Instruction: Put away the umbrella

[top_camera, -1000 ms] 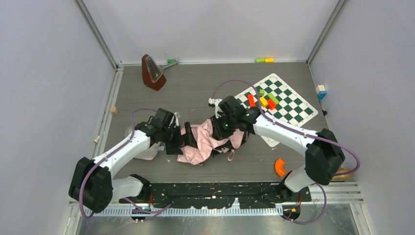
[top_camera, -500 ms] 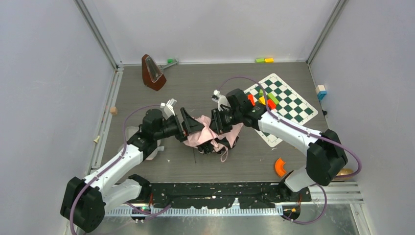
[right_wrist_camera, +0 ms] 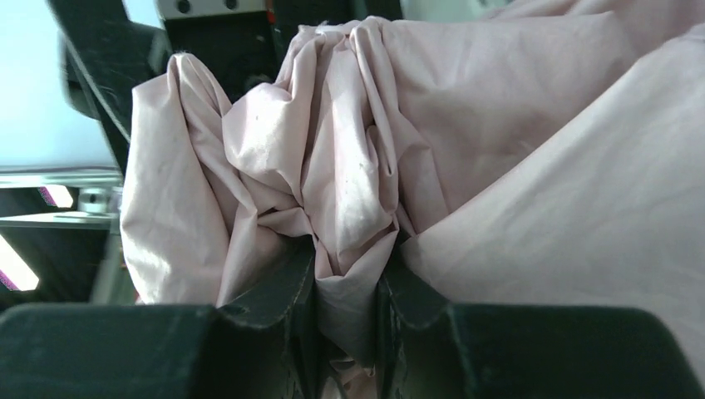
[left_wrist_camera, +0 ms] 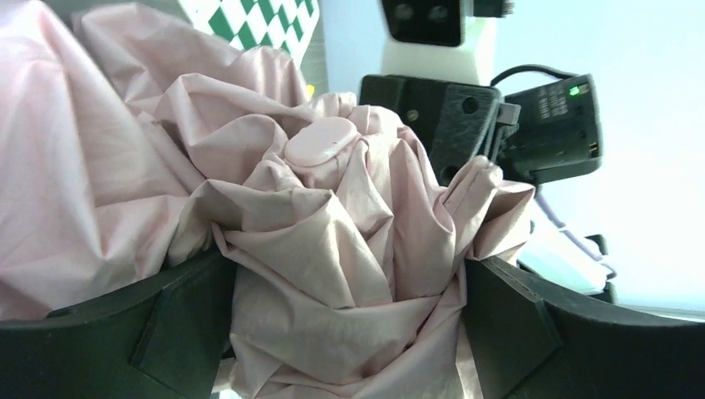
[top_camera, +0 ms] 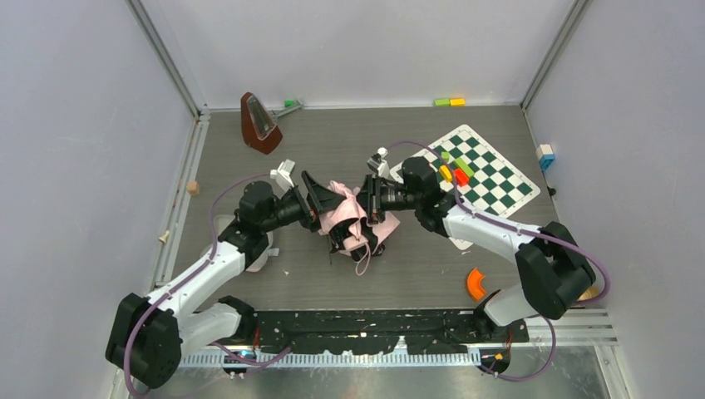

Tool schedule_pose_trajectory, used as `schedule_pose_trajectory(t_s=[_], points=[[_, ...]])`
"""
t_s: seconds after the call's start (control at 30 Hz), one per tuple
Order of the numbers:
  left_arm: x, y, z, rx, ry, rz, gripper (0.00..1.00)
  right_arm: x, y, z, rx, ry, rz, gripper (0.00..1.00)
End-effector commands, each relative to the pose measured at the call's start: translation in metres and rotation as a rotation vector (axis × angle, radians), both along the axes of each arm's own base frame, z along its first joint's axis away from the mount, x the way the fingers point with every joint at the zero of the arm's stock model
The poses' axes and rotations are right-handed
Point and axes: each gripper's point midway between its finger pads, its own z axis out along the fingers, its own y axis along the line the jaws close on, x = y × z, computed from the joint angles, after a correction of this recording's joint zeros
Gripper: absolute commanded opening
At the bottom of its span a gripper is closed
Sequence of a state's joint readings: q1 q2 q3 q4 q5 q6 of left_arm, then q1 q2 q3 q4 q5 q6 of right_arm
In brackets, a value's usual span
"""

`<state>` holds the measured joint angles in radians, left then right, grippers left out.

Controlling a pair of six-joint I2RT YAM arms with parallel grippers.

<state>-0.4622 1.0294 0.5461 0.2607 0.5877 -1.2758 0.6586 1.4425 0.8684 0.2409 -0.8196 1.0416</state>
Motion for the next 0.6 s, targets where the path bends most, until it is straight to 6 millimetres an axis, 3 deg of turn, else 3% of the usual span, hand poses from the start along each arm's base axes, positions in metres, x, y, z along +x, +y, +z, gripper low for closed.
schedule_pose_trajectory(t_s=[0.0, 0.1, 0.13, 0.17, 0.2, 0.27, 0.33, 0.37, 0.4, 0.43, 0.5, 0.53, 0.57], points=[[0.011, -0.010, 0.025, -0.089, -0.035, 0.001, 0.97, -0.037, 0.010, 0.121, 0.420, -0.120, 0.200, 0.05], [0.018, -0.016, 0.040, -0.171, -0.059, 0.003, 0.70, -0.049, 0.022, 0.127, 0.471, -0.063, 0.260, 0.05], [0.019, -0.018, 0.045, -0.194, -0.052, -0.002, 0.59, -0.054, 0.021, 0.137, 0.515, -0.050, 0.278, 0.05], [0.022, -0.020, 0.049, -0.213, -0.054, -0.006, 0.49, -0.055, 0.026, 0.132, 0.519, -0.013, 0.292, 0.05], [0.024, -0.021, 0.054, -0.233, -0.058, -0.007, 0.40, -0.060, 0.023, 0.141, 0.555, 0.001, 0.309, 0.05], [0.029, -0.021, 0.064, -0.275, -0.073, 0.006, 0.19, -0.061, 0.021, 0.140, 0.570, 0.031, 0.325, 0.05], [0.032, -0.019, 0.070, -0.294, -0.088, 0.014, 0.02, -0.057, 0.016, 0.132, 0.551, 0.050, 0.313, 0.15], [0.033, -0.017, 0.072, -0.292, -0.094, 0.017, 0.00, -0.051, 0.011, 0.132, 0.545, 0.030, 0.293, 0.30], [0.035, -0.014, 0.072, -0.284, -0.095, 0.026, 0.00, -0.049, 0.007, 0.127, 0.523, 0.044, 0.273, 0.37], [0.036, -0.011, 0.070, -0.271, -0.092, 0.036, 0.00, -0.039, 0.001, 0.122, 0.508, 0.015, 0.243, 0.52], [0.038, -0.004, 0.066, -0.242, -0.095, 0.063, 0.00, -0.026, -0.009, 0.113, 0.457, -0.009, 0.182, 0.74], [0.039, -0.001, 0.063, -0.224, -0.095, 0.078, 0.00, -0.022, -0.012, 0.106, 0.412, 0.019, 0.155, 0.83], [0.040, 0.002, 0.061, -0.207, -0.097, 0.094, 0.00, -0.011, -0.016, 0.091, 0.347, 0.030, 0.113, 0.85]])
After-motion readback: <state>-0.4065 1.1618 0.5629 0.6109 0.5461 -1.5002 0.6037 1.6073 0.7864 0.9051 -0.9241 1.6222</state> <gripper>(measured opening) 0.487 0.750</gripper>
